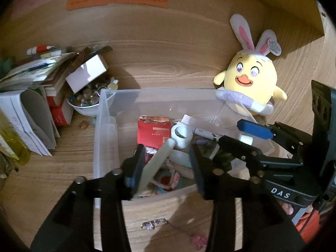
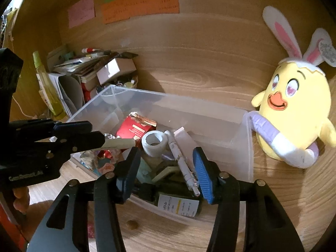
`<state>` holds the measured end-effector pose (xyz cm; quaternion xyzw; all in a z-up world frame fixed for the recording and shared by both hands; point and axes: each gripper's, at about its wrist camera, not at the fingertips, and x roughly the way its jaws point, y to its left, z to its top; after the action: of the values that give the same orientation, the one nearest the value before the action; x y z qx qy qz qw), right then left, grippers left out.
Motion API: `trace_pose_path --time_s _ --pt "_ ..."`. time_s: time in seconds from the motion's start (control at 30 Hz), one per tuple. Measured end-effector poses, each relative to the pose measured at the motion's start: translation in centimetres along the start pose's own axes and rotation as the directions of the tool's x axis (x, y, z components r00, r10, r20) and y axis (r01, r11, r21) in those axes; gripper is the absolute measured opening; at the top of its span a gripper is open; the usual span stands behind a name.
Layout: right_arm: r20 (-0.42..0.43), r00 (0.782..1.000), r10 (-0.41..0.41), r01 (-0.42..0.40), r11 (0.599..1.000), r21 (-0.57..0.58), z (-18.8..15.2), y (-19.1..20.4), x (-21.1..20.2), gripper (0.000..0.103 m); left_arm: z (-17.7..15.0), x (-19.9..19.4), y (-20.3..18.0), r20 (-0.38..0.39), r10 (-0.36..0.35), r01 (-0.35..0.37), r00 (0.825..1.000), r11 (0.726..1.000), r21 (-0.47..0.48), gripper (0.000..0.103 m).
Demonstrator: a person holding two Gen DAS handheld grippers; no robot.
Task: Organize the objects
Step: 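Release mint-green marker from left tool while right tool releases beige block in bin, then withdraw both tools from the bin toward the last desk items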
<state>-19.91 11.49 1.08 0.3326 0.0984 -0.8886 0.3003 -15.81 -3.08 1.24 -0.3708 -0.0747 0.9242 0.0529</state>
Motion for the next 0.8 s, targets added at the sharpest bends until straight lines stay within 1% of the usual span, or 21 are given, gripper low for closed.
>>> trace_pose_path --time_s 0.07,0.13,0.27,0.4,0.57,0.67,0.8 --pt "0.013 1.000 -0.001 0.001 1.000 0.001 0.1 0.0 -0.6 0.050 0.0 -0.7 -0.1 0.014 0.007 -0.007 1.000 1.000 0.003 0.055" --pt "0.032 0.999 -0.001 0.001 1.000 0.005 0.2 0.0 -1.4 0.061 -0.1 -1.6 -0.3 0.032 0.019 -0.020 0.999 1.000 0.013 0.057" --pt "0.060 0.998 -0.004 0.005 1.000 -0.006 0.3 0.3 -2.8 0.063 -0.4 -3.2 -0.6 0.058 0.031 -0.033 0.998 0.999 0.026 0.067" --pt "0.082 0.997 -0.006 0.008 1.000 -0.017 0.1 0.7 -4.0 0.071 -1.0 -4.4 -0.8 0.077 0.054 -0.057 0.996 0.997 0.043 0.072" --pt "0.093 0.996 -0.007 0.010 0.999 -0.035 -0.4 1.2 -5.1 0.071 -2.0 -5.2 -0.9 0.072 0.055 -0.058 0.996 0.997 0.043 0.073" --pt "0.094 0.996 -0.001 0.005 0.999 -0.037 -0.9 1.4 -5.7 0.072 -2.7 -5.6 -1.1 0.070 0.061 -0.065 0.996 0.997 0.049 0.077" --pt "0.093 0.996 0.005 -0.002 0.999 -0.034 -1.6 1.7 -6.3 0.072 -3.7 -5.9 -1.0 0.057 0.067 -0.070 0.996 0.996 0.049 0.078"
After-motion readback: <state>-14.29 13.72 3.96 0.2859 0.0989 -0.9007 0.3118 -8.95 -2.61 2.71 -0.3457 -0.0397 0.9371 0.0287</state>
